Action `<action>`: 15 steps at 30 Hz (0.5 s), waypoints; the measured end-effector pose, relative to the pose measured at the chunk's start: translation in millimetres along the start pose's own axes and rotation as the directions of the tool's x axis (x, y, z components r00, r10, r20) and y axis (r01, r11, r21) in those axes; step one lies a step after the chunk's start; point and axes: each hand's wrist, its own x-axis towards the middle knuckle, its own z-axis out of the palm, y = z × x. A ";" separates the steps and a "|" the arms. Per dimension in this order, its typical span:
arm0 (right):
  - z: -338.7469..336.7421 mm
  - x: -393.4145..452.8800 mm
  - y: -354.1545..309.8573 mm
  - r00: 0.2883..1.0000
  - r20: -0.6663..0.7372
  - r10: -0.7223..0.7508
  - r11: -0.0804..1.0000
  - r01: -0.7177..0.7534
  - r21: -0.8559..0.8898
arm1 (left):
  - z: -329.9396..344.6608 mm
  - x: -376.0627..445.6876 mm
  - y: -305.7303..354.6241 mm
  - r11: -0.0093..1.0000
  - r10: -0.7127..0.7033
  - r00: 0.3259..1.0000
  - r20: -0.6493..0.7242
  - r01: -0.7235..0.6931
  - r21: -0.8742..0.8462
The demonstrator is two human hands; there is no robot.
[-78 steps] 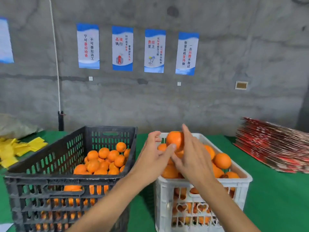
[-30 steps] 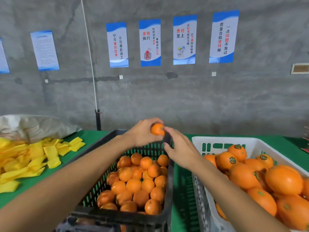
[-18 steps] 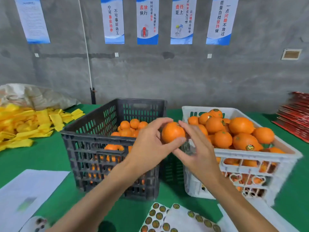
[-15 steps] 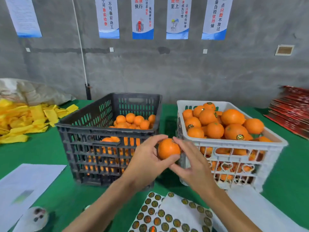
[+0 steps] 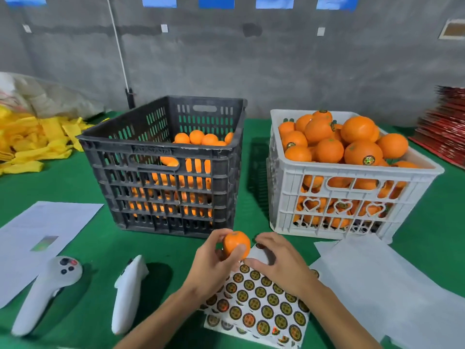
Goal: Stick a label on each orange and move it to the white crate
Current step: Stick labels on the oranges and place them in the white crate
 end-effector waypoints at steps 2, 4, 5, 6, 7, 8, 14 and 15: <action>0.4 -0.4 0.2 0.999 -0.039 0.024 0.997 -0.027 -0.079 | 2.3 -2.5 0.7 1.000 0.026 1.000 0.014 -0.026 -0.011; -0.7 -0.2 -2.4 0.998 -0.048 0.046 0.992 -0.051 -0.112 | 5.0 -3.4 1.3 0.998 0.049 0.998 0.031 -0.048 -0.031; -1.0 -0.1 -4.5 0.998 -0.031 0.054 0.993 -0.057 -0.103 | 6.3 -3.6 0.8 0.997 0.056 0.998 0.034 -0.055 -0.045; -0.8 -0.4 -7.0 0.998 -0.007 0.058 0.996 -0.058 -0.074 | 7.4 -3.5 0.5 0.996 0.064 0.997 0.030 -0.063 -0.056; -0.2 -1.8 -9.9 0.998 0.018 0.055 0.998 -0.055 -0.034 | 7.8 -3.8 0.4 0.996 0.072 0.997 0.021 -0.071 -0.061; 0.4 -3.7 -12.4 0.998 0.042 0.047 0.999 -0.048 0.003 | 7.9 -3.9 0.7 0.995 0.080 0.997 0.010 -0.079 -0.057; -7.2 -9.3 -7.0 0.998 0.067 0.006 0.983 -0.018 0.181 | 5.2 -5.2 -6.3 0.998 0.042 0.998 0.055 -0.039 -0.055; -8.8 -8.5 -4.3 0.998 0.057 0.012 0.981 -0.022 0.192 | 5.0 -4.7 -7.7 0.998 0.040 0.997 0.072 -0.036 -0.047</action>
